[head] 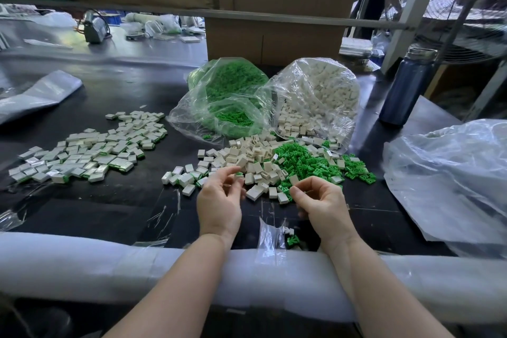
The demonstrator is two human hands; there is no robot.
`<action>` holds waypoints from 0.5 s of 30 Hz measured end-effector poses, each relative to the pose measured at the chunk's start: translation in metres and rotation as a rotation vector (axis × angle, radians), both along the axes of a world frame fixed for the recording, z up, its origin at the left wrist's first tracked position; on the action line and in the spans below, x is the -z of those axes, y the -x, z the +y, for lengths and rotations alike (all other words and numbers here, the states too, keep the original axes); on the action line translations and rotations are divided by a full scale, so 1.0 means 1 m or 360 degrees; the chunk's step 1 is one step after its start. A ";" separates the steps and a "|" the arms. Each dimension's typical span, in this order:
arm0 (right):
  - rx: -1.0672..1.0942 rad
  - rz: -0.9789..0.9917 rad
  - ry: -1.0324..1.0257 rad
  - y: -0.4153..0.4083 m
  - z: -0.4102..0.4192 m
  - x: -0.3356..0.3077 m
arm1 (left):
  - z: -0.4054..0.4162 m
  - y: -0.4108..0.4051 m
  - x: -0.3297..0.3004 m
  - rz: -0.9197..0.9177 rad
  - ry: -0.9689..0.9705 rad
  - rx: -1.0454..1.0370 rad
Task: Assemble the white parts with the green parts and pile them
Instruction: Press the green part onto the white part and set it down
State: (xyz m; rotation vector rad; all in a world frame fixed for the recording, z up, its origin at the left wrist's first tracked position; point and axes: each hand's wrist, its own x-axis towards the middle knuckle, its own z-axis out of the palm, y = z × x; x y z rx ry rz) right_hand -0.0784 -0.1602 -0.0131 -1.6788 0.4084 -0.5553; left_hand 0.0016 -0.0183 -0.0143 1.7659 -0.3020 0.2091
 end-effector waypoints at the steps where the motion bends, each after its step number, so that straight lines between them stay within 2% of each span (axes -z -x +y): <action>1: 0.0001 -0.0001 0.0007 0.000 0.000 0.000 | 0.001 -0.002 0.000 -0.0005 0.0029 -0.0093; 6: 0.0090 -0.0010 0.0011 -0.001 -0.001 -0.001 | 0.005 -0.008 -0.002 0.0069 0.0114 -0.0466; 12: 0.0207 -0.0004 0.0075 0.000 -0.002 -0.001 | 0.007 -0.013 0.000 0.0392 -0.0005 -0.0464; 15: 0.0289 0.0023 0.0107 0.000 -0.004 0.000 | 0.007 -0.012 0.001 0.0420 -0.0176 -0.0419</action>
